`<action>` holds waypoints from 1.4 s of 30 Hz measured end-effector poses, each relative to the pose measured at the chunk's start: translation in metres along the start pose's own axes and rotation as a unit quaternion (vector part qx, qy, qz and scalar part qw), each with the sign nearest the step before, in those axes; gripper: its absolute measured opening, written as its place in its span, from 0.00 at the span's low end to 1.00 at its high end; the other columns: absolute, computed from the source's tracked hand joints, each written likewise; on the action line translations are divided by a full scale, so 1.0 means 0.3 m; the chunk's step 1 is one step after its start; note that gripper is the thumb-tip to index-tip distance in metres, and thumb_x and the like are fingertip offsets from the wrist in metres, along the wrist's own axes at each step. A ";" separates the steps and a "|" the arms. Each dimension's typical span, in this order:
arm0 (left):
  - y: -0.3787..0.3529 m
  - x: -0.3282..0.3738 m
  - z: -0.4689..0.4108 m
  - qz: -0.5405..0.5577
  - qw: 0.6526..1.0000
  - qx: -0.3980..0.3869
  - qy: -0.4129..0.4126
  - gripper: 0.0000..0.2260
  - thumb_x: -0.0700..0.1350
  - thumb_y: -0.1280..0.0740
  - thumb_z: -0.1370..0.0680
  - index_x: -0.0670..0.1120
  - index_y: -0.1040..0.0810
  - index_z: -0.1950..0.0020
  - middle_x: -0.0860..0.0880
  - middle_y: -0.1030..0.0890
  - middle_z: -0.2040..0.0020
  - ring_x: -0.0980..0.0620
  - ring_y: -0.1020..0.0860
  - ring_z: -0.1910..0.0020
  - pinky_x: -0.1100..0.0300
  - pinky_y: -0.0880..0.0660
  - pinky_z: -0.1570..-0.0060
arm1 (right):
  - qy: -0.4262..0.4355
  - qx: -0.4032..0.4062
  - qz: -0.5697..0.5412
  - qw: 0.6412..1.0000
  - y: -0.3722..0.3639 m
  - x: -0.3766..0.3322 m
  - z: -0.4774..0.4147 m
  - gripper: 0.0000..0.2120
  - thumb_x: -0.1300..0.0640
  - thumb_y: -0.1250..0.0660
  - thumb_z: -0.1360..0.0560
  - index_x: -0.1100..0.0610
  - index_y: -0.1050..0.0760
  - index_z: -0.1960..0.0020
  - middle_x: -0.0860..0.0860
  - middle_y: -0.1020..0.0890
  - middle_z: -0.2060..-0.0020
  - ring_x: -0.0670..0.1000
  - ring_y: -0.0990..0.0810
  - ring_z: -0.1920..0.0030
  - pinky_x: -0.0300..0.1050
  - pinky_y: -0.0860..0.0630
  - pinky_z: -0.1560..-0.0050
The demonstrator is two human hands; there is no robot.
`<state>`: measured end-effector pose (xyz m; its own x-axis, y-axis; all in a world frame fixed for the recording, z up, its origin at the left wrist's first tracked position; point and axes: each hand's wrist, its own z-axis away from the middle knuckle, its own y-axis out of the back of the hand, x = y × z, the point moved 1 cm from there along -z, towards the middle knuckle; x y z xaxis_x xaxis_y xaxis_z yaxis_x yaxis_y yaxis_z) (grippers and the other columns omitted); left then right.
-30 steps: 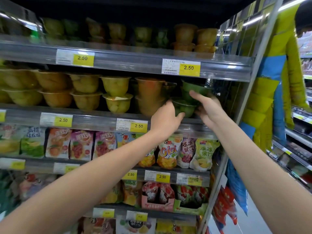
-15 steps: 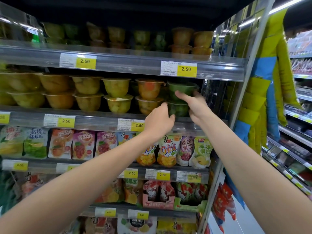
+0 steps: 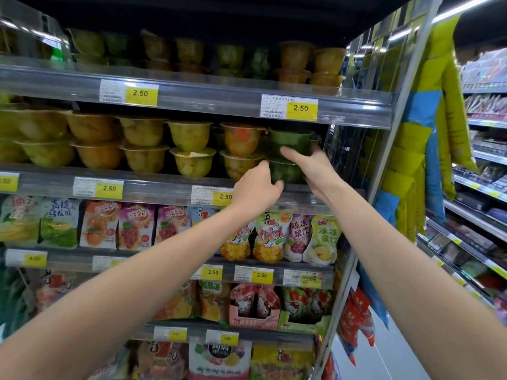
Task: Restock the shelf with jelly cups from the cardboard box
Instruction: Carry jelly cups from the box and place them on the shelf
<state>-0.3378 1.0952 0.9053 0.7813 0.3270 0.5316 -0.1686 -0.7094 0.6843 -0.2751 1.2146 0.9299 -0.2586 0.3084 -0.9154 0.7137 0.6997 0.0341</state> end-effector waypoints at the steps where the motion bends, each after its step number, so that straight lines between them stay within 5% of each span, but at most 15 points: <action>1: 0.000 -0.002 0.003 0.002 1.000 0.002 0.000 0.17 0.51 0.36 0.22 0.44 0.30 0.37 0.47 0.22 0.40 0.46 0.23 0.42 0.57 0.30 0.55 | 0.001 0.000 0.011 1.000 0.006 0.004 0.011 0.44 0.42 0.22 0.45 0.56 0.30 0.33 0.52 0.19 0.41 0.52 0.21 0.40 0.55 0.28 0.34; 4: -0.002 -0.009 0.018 0.008 1.000 -0.004 -0.003 0.24 0.57 0.35 0.23 0.44 0.31 0.33 0.47 0.24 0.36 0.47 0.26 0.37 0.54 0.28 0.49 | -0.009 0.018 0.075 0.997 0.016 -0.005 0.070 0.47 0.39 0.23 0.41 0.55 0.34 0.28 0.51 0.24 0.35 0.51 0.26 0.35 0.53 0.30 0.32; 8: -0.007 -0.022 0.064 0.006 1.000 -0.007 -0.022 0.34 0.60 0.35 0.24 0.44 0.39 0.25 0.47 0.30 0.29 0.47 0.33 0.30 0.51 0.30 0.40 | -0.004 0.041 0.164 0.986 0.022 -0.012 0.166 0.33 0.53 0.29 0.26 0.59 0.40 0.26 0.50 0.30 0.33 0.47 0.31 0.33 0.38 0.34 0.38; 15: -0.008 -0.083 0.212 -0.065 0.995 -0.024 -0.070 0.33 0.60 0.35 0.24 0.45 0.39 0.25 0.48 0.33 0.27 0.48 0.34 0.29 0.52 0.31 0.39 | -0.016 0.012 0.277 0.961 0.013 0.062 0.346 0.24 0.54 0.31 0.24 0.59 0.32 0.30 0.54 0.25 0.37 0.51 0.26 0.37 0.44 0.29 0.37; 22: 0.022 -0.234 0.389 -0.223 0.963 -0.126 -0.087 0.29 0.60 0.35 0.24 0.44 0.33 0.30 0.46 0.26 0.35 0.44 0.26 0.39 0.51 0.27 0.49 | -0.014 -0.133 0.467 0.874 -0.030 0.157 0.533 0.24 0.51 0.34 0.22 0.57 0.33 0.29 0.54 0.24 0.37 0.53 0.26 0.38 0.45 0.28 0.40; 27: 0.065 -0.330 0.575 -0.266 0.944 -0.183 -0.069 0.30 0.61 0.36 0.24 0.44 0.35 0.28 0.45 0.26 0.34 0.43 0.26 0.38 0.49 0.25 0.46 | 0.011 -0.234 0.567 0.790 -0.099 0.196 0.651 0.28 0.49 0.36 0.23 0.57 0.36 0.26 0.53 0.28 0.31 0.55 0.28 0.33 0.54 0.27 0.38; 30: 0.090 -0.369 0.721 -0.282 0.936 -0.207 -0.042 0.31 0.61 0.37 0.23 0.46 0.37 0.26 0.47 0.27 0.33 0.44 0.26 0.37 0.51 0.25 0.48 | 0.030 -0.289 0.584 0.758 -0.151 0.222 0.750 0.26 0.47 0.36 0.23 0.56 0.34 0.28 0.54 0.23 0.37 0.56 0.24 0.40 0.54 0.22 0.47; 35: 0.134 -0.407 1.053 -0.290 0.926 -0.242 0.021 0.28 0.61 0.40 0.22 0.45 0.34 0.28 0.47 0.25 0.36 0.46 0.23 0.42 0.53 0.23 0.53 | 0.060 -0.376 0.582 0.719 -0.247 0.285 0.980 0.27 0.46 0.39 0.22 0.55 0.38 0.26 0.53 0.25 0.35 0.55 0.24 0.39 0.54 0.21 0.50; 39: 0.187 -0.446 1.354 -0.280 0.916 -0.269 0.098 0.29 0.62 0.38 0.23 0.46 0.34 0.28 0.47 0.24 0.36 0.45 0.24 0.40 0.51 0.23 0.51 | 0.085 -0.456 0.547 0.697 -0.351 0.347 1.211 0.25 0.45 0.39 0.21 0.54 0.36 0.27 0.50 0.21 0.47 0.51 0.22 0.54 0.44 0.28 0.67; 42: 0.237 -0.473 1.570 -0.260 0.908 -0.279 0.173 0.25 0.59 0.36 0.24 0.46 0.30 0.33 0.48 0.23 0.39 0.45 0.24 0.40 0.53 0.27 0.50 | 0.088 -0.500 0.525 0.683 -0.434 0.384 1.384 0.26 0.45 0.39 0.23 0.54 0.35 0.28 0.52 0.23 0.39 0.54 0.23 0.42 0.48 0.22 0.53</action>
<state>-0.1776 0.7043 0.6435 0.6234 0.7721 0.1235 -0.1843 -0.0084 0.9828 -0.1274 0.8913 0.6535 -0.0832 0.9896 -0.1174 -0.2131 0.0974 0.9722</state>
